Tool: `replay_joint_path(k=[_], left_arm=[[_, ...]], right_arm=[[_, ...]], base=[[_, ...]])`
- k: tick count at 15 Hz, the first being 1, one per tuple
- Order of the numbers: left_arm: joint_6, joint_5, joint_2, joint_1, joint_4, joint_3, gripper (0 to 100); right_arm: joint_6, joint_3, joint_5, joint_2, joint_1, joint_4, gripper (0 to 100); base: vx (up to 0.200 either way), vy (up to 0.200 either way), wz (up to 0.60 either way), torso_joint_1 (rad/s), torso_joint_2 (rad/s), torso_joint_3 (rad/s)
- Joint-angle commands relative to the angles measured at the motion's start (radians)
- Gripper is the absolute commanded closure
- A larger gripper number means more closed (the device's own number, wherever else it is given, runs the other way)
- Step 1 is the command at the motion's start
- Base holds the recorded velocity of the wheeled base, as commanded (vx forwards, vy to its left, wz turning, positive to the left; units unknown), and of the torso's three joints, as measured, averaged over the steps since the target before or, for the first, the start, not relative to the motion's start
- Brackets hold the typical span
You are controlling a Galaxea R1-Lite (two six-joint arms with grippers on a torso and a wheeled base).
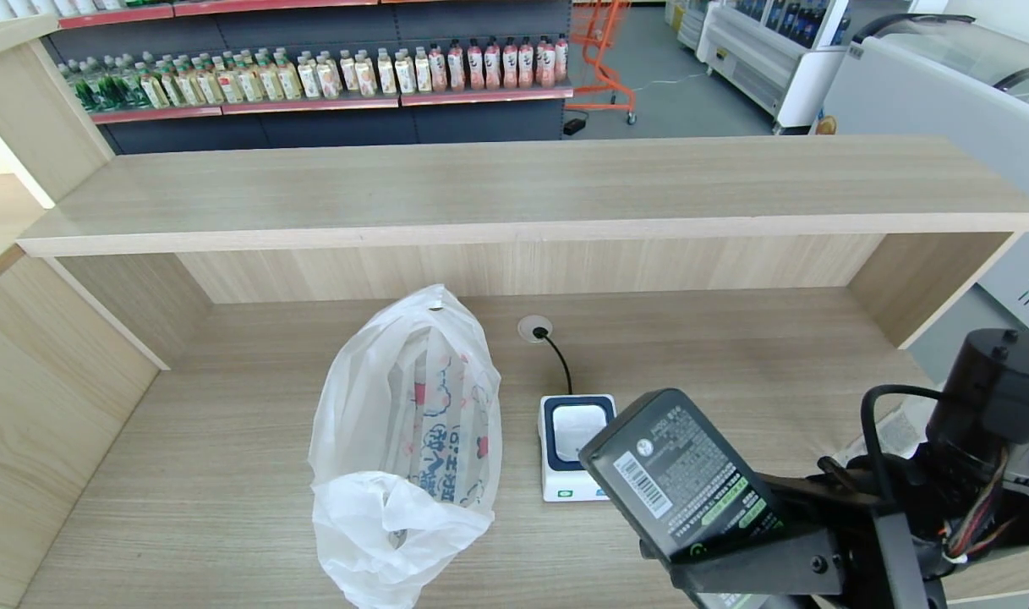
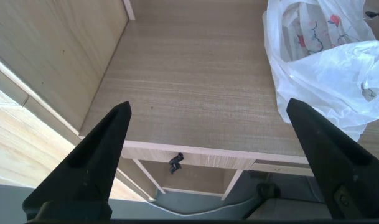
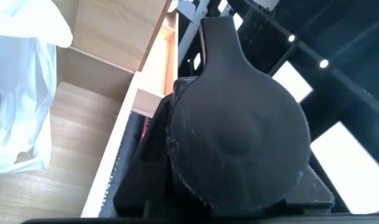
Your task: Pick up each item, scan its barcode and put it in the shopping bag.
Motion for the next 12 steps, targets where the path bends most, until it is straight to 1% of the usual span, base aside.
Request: replay_joint_path(k=[1, 6, 8, 12], left_arm=[[0.0, 0.001, 0.001, 0.0, 0.0, 0.0, 0], [0.0, 0.001, 0.0, 0.0, 0.0, 0.0, 0], [0.0, 0.001, 0.001, 0.0, 0.0, 0.0, 0], [0.0, 0.001, 0.0, 0.0, 0.0, 0.0, 0]], right_arm=[[-0.002, -0.002, 0.002, 0.004, 0.0, 0.0, 100], [-0.003, -0.002, 0.005, 0.005, 0.003, 0.002, 100], [-0.018, 0.001, 0.047, 0.005, 0.003, 0.006, 100], [-0.028, 0.007, 0.056, 0.01, 0.003, 0.006, 100]], base=[[0.0, 0.0, 0.0, 0.0, 0.0, 0.0], [0.0, 0.0, 0.0, 0.0, 0.0, 0.0], [0.0, 0.0, 0.0, 0.0, 0.0, 0.0], [0.0, 0.0, 0.0, 0.0, 0.0, 0.0]])
